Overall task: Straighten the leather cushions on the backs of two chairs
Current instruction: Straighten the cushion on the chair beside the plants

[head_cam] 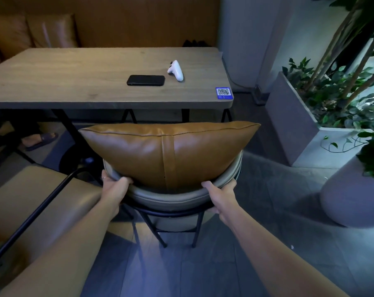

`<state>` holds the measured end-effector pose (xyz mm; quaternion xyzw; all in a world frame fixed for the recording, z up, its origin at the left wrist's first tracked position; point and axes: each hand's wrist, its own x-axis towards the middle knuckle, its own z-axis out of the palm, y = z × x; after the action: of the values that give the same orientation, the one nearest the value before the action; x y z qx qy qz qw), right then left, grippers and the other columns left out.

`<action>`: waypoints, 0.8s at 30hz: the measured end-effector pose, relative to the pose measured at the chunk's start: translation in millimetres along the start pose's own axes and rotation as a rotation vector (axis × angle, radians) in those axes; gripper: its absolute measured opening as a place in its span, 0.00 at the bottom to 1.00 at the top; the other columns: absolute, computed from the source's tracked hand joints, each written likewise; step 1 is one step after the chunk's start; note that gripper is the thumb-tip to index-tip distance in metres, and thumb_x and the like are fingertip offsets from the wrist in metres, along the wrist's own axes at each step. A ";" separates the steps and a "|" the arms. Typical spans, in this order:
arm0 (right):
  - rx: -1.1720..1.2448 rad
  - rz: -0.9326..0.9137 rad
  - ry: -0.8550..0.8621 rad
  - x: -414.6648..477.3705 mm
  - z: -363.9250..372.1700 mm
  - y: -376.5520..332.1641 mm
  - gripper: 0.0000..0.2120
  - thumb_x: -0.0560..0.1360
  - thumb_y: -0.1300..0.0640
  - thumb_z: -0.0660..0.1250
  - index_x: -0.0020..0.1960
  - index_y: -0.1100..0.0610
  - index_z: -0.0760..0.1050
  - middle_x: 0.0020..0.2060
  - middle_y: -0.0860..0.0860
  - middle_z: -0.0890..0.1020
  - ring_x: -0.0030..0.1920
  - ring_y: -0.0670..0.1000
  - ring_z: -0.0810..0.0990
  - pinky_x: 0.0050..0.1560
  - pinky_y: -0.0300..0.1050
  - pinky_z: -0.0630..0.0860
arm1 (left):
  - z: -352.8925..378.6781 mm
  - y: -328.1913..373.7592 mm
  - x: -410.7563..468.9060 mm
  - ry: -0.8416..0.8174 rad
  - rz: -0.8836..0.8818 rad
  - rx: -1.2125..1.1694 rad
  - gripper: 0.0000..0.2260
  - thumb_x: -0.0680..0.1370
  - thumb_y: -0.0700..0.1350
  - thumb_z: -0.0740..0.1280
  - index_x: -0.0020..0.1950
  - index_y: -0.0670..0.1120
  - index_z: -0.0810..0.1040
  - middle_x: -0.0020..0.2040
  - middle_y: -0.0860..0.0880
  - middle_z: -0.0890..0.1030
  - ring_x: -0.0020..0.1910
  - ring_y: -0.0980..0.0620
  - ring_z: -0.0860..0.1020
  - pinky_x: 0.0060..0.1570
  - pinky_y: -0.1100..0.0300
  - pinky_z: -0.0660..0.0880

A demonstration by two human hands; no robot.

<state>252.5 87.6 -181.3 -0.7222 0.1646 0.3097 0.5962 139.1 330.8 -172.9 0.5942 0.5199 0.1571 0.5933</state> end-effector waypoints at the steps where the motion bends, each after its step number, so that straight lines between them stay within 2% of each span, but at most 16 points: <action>1: -0.002 0.002 0.000 -0.3 -0.7 -0.7 0.55 0.65 0.46 0.76 0.81 0.41 0.44 0.76 0.54 0.66 0.69 0.62 0.72 0.55 0.64 0.82 | 0.3 -0.3 1.0 0.009 0.015 0.032 0.38 0.74 0.38 0.68 0.80 0.51 0.54 0.74 0.44 0.69 0.68 0.39 0.71 0.67 0.45 0.71; 3: -0.011 0.012 0.004 0.2 -1.4 -2.3 0.53 0.66 0.47 0.76 0.80 0.41 0.46 0.74 0.55 0.67 0.67 0.62 0.74 0.55 0.65 0.83 | 0.8 2.0 -0.9 0.013 0.034 0.106 0.43 0.76 0.39 0.68 0.82 0.50 0.43 0.79 0.45 0.61 0.75 0.40 0.64 0.72 0.48 0.65; 5: -0.012 0.025 0.007 0.9 -1.0 -1.7 0.52 0.69 0.49 0.76 0.80 0.41 0.45 0.74 0.56 0.67 0.68 0.62 0.74 0.56 0.66 0.82 | -1.5 4.2 -3.5 0.016 0.075 0.203 0.45 0.75 0.40 0.68 0.82 0.51 0.42 0.79 0.44 0.63 0.74 0.40 0.65 0.72 0.48 0.65; 9: -0.019 0.033 0.006 -0.7 -4.0 -2.9 0.53 0.73 0.51 0.76 0.82 0.43 0.41 0.77 0.55 0.65 0.71 0.62 0.72 0.60 0.66 0.81 | -6.0 7.0 -13.4 0.023 0.256 0.459 0.41 0.75 0.41 0.68 0.82 0.52 0.48 0.68 0.39 0.73 0.66 0.35 0.72 0.66 0.44 0.71; 12: -0.063 0.041 0.020 -7.2 -5.2 -5.2 0.52 0.73 0.46 0.77 0.83 0.44 0.44 0.76 0.56 0.68 0.70 0.64 0.74 0.60 0.63 0.81 | -6.9 5.1 -20.8 0.010 0.256 0.582 0.34 0.78 0.46 0.66 0.80 0.47 0.53 0.62 0.37 0.76 0.60 0.35 0.75 0.59 0.47 0.74; 14: -0.147 0.032 0.041 -14.5 -4.9 -6.2 0.51 0.74 0.41 0.75 0.83 0.47 0.45 0.75 0.57 0.71 0.66 0.63 0.77 0.62 0.62 0.80 | -9.6 4.2 -27.1 -0.005 0.250 0.669 0.29 0.80 0.50 0.64 0.77 0.41 0.60 0.64 0.37 0.75 0.61 0.35 0.75 0.59 0.46 0.74; 16: -0.317 0.004 0.081 -24.2 -4.0 -7.2 0.47 0.76 0.37 0.70 0.83 0.54 0.48 0.73 0.59 0.73 0.65 0.63 0.77 0.65 0.63 0.78 | -14.2 5.4 -36.5 -0.045 0.265 0.772 0.30 0.81 0.53 0.63 0.78 0.40 0.61 0.70 0.37 0.71 0.65 0.36 0.73 0.63 0.47 0.72; 18: -0.563 -0.030 0.123 -38.0 -2.8 -9.6 0.41 0.78 0.34 0.63 0.80 0.60 0.57 0.70 0.60 0.75 0.66 0.64 0.77 0.64 0.61 0.76 | -20.9 10.4 -48.4 -0.092 0.316 0.871 0.31 0.81 0.54 0.62 0.80 0.43 0.58 0.75 0.39 0.65 0.71 0.37 0.69 0.67 0.47 0.68; 21: -0.972 -0.107 0.119 -65.3 2.5 -17.8 0.33 0.80 0.33 0.53 0.68 0.59 0.75 0.60 0.57 0.83 0.60 0.62 0.81 0.60 0.56 0.77 | -36.3 22.6 -65.0 -0.138 0.424 1.003 0.29 0.81 0.55 0.60 0.80 0.46 0.60 0.77 0.42 0.63 0.73 0.38 0.67 0.68 0.45 0.68; 24: -1.220 -0.283 0.062 -99.2 22.2 -32.0 0.26 0.83 0.39 0.51 0.57 0.58 0.79 0.51 0.55 0.83 0.52 0.60 0.81 0.51 0.52 0.74 | -59.0 40.6 -82.1 -0.125 0.527 1.099 0.27 0.81 0.55 0.59 0.79 0.48 0.62 0.76 0.44 0.65 0.72 0.39 0.66 0.66 0.42 0.69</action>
<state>191.6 103.5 -95.3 -0.9559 -0.1219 0.2448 0.1070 75.5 306.6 -87.8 0.9299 0.3246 -0.0275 0.1706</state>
